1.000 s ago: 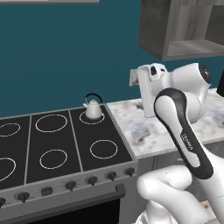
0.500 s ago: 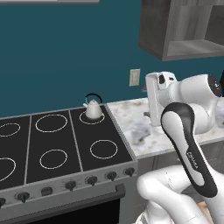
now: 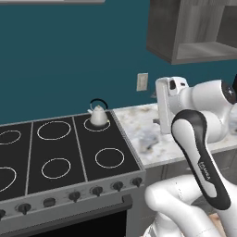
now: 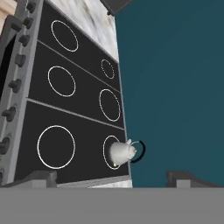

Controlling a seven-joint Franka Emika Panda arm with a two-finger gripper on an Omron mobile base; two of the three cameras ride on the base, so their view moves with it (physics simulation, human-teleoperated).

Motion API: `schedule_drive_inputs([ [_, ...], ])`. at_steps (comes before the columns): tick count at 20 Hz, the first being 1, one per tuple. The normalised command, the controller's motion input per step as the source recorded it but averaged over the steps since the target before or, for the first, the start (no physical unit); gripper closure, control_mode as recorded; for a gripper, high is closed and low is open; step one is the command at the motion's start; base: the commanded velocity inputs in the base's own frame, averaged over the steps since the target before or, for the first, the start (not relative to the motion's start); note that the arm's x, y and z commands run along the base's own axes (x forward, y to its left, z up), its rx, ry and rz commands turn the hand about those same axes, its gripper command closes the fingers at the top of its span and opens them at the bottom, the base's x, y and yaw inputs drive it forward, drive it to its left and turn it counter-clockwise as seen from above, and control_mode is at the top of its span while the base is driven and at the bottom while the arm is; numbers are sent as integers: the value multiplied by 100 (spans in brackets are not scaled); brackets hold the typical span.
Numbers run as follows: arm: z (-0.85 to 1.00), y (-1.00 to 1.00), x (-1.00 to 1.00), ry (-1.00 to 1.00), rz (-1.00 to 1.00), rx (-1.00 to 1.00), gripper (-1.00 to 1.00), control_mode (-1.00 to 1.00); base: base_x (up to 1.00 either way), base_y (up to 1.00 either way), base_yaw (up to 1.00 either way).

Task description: Pick the kettle from the cabinet and place it on a stove burner. Then pick the pot from the counter and place it on another stove burner. Finally, turn both burners on.

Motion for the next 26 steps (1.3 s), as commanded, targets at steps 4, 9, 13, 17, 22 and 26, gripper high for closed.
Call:
schedule_drive_inputs([
  [4, 0, 0, 0, 0, 0, 0, -100, 100, -3, -44, -6],
  [9, 0, 0, 0, 0, 0, 0, -100, 100, -22, -56, -8],
  [13, 0, 0, 0, 0, 0, 0, -100, 100, -38, -70, -12],
  [17, 0, 0, 0, 0, 0, 0, -100, 100, -42, -73, -12],
  [22, 0, 0, 0, 0, 0, 0, -100, 100, -22, -71, -9],
  [26, 0, 0, 0, 0, 0, 0, -100, 100, 1, -55, -4],
])
